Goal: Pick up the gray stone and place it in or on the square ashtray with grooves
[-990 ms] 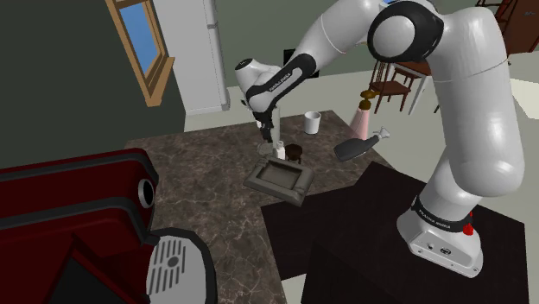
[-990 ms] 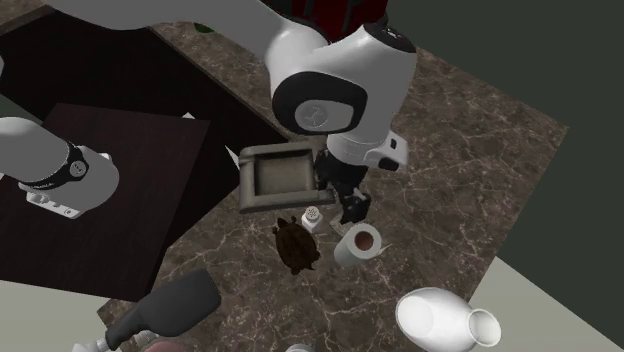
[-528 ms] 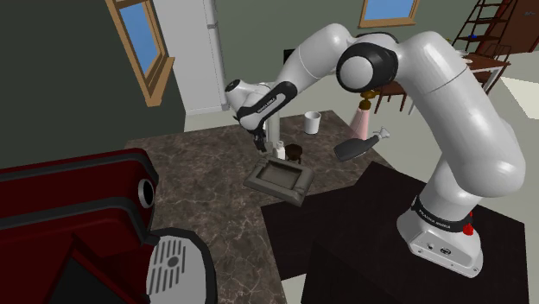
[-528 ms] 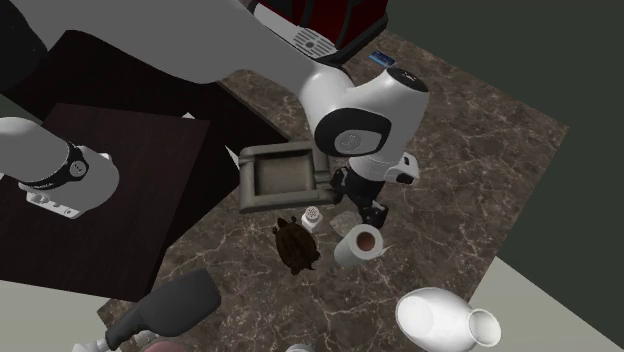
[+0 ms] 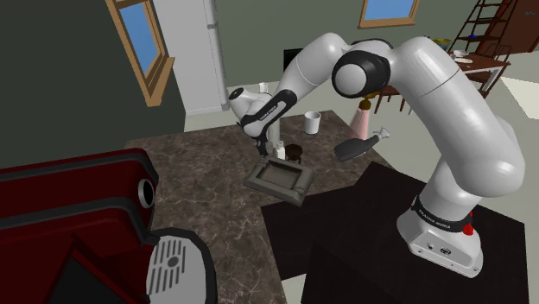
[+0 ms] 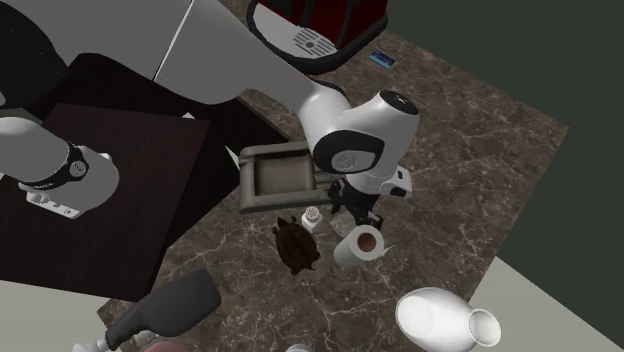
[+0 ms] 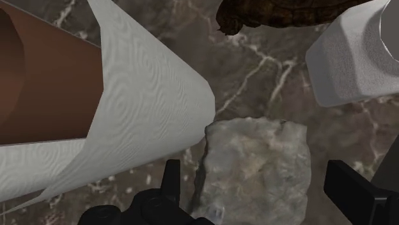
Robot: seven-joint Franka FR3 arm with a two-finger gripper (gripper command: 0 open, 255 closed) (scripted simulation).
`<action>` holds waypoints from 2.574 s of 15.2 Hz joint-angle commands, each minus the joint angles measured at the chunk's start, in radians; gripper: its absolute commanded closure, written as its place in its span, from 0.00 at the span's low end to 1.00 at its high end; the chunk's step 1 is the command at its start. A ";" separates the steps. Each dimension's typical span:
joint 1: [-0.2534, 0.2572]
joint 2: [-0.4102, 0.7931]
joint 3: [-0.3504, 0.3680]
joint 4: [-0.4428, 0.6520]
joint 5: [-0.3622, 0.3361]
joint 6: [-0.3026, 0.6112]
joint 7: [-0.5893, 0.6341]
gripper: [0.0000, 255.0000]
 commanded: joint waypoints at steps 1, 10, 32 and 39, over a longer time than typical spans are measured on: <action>-0.001 0.001 0.000 -0.002 -0.001 0.004 0.000 0.00; -0.001 0.001 0.000 -0.002 -0.001 0.004 0.000 1.00; -0.002 -0.146 0.009 -0.028 0.015 -0.111 -0.043 1.00; -0.001 -0.196 0.012 -0.020 0.022 -0.167 -0.063 1.00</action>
